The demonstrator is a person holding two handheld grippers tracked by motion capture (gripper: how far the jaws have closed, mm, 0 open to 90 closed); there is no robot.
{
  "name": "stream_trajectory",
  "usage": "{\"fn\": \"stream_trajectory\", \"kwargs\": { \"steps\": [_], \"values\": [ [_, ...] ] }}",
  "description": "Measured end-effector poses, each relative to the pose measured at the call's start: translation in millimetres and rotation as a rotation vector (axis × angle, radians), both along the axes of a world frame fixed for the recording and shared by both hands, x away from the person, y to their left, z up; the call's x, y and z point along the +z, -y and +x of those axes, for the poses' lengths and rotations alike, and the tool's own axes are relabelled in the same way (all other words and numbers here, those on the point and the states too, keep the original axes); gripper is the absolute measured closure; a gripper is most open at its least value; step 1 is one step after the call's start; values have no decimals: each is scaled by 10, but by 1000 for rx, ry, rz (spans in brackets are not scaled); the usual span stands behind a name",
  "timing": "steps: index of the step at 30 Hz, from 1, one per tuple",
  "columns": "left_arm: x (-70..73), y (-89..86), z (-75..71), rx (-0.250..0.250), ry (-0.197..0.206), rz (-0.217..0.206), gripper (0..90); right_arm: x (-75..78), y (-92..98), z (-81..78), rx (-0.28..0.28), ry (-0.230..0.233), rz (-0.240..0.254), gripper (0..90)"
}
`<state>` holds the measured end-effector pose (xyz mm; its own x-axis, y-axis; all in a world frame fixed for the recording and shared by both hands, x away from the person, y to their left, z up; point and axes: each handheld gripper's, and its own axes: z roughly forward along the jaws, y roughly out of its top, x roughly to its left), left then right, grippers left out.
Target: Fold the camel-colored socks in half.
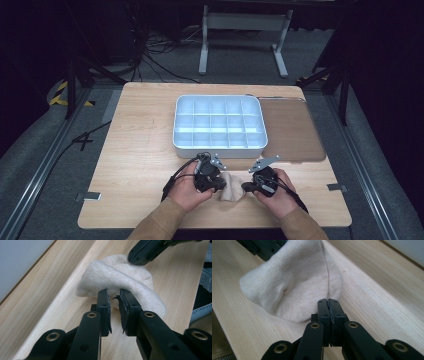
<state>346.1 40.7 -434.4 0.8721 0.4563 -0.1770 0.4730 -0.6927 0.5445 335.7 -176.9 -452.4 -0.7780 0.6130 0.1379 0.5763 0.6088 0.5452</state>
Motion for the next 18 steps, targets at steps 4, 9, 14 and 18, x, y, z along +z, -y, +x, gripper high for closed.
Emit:
{"fn": "stream_trajectory", "kwargs": {
  "steps": [4, 9, 14, 18],
  "values": [
    [7, 21, 5, -22, 3, -8, 783, -28, -12, -1, 12, 8, 26, 892],
    [5, 94, -13, -51, 24, -29, 769, -40, -8, -15, 5, 8, 36, 891],
    [-1, 158, -11, -88, 27, -25, 766, -47, -4, -33, 5, 13, 36, 891],
    [-9, 191, -1, -100, 27, -25, 764, -57, 7, -41, 6, 15, 36, 891]
  ]
}}
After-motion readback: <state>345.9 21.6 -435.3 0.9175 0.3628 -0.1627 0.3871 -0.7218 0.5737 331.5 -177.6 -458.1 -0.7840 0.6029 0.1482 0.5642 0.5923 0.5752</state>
